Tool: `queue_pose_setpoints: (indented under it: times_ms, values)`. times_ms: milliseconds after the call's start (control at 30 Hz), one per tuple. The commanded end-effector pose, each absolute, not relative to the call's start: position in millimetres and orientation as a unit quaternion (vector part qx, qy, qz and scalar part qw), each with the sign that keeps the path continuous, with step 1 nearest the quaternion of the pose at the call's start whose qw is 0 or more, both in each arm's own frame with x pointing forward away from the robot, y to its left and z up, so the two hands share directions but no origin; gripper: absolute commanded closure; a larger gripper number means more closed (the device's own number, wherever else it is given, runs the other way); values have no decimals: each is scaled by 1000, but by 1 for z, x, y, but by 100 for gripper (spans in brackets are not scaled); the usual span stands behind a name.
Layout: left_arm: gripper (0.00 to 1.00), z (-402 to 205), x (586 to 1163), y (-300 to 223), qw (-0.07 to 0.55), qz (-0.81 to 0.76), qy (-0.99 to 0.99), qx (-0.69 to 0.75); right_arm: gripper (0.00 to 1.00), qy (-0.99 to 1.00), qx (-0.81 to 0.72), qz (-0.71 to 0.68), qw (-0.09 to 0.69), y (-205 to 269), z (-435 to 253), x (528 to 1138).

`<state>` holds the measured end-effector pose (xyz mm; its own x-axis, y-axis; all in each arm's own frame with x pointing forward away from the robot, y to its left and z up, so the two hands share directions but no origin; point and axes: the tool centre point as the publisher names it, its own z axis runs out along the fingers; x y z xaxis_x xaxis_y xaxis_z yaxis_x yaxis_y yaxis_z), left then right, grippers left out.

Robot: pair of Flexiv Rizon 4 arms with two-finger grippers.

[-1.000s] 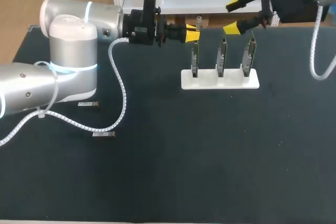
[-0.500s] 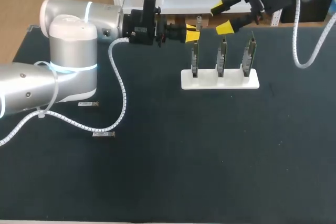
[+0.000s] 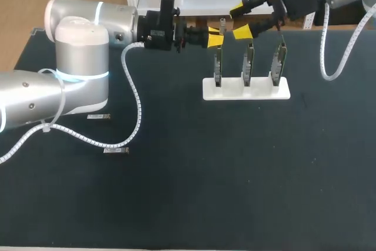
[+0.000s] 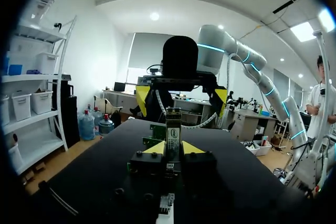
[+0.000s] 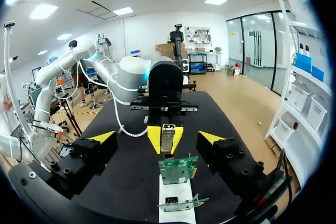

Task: Pick up the optical module with the left hand, and insert it into the network port with the right hand.

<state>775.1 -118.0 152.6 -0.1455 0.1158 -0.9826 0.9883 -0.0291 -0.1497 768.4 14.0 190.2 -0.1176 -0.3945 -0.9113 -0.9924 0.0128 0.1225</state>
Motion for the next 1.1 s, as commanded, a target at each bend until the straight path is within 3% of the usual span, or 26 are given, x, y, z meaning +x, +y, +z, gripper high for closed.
queue_pose_setpoints:
  times_ms: [33,1100]
  values:
    - [100,153,774,-118,424,-515,555,498,0,619,-563,414,358,21,192,766]
    - [100,153,774,-118,424,-515,555,498,0,617,-598,384,338,40,190,772]
